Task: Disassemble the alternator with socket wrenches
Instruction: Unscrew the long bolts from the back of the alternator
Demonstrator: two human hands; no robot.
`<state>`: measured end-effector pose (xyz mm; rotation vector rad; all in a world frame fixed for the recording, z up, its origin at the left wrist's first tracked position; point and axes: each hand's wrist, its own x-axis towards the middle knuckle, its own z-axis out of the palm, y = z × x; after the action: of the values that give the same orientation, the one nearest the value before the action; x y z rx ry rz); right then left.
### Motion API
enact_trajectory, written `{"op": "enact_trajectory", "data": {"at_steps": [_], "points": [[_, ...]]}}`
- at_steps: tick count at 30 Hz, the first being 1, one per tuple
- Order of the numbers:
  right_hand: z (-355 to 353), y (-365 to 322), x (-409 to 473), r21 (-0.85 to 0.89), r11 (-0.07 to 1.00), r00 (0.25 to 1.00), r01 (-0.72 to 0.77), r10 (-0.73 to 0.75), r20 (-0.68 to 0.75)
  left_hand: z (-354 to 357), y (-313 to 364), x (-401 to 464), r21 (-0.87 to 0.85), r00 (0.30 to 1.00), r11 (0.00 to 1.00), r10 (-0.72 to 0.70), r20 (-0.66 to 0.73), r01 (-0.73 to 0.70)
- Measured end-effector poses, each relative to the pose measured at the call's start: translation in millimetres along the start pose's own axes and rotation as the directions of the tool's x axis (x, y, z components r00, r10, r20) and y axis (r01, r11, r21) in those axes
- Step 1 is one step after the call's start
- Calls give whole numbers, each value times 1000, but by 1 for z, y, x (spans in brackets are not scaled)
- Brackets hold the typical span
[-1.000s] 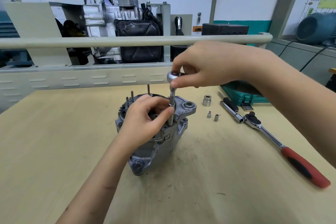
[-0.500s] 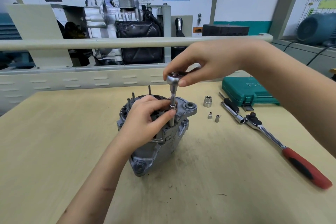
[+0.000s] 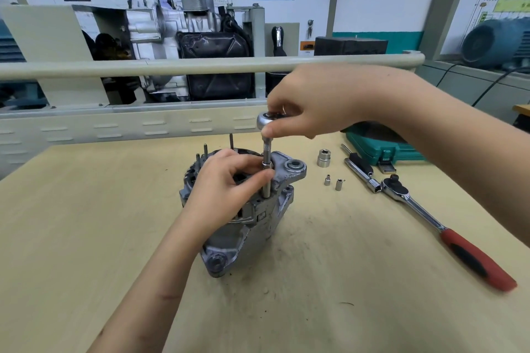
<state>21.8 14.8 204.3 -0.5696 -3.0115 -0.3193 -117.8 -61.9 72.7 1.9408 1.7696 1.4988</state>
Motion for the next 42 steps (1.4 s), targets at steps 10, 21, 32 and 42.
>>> {"op": "enact_trajectory", "data": {"at_steps": [10, 21, 32, 42], "points": [[-5, 16, 2, 243, 949, 974, 200, -220, 60, -3, 4, -1, 58, 996, 997, -49, 74, 45], [-3, -2, 1, -114, 993, 1000, 2, -2, -3, 2, 10, -2, 38, 999, 998, -40, -37, 41], [-7, 13, 0, 121, 969, 974, 216, -221, 37, 0, 5, -2, 52, 999, 998, 43, 13, -44], [-10, 11, 4, 99, 991, 990, 88, -98, 101, 2, 6, -1, 32, 998, 999, 24, -57, -22]]}}
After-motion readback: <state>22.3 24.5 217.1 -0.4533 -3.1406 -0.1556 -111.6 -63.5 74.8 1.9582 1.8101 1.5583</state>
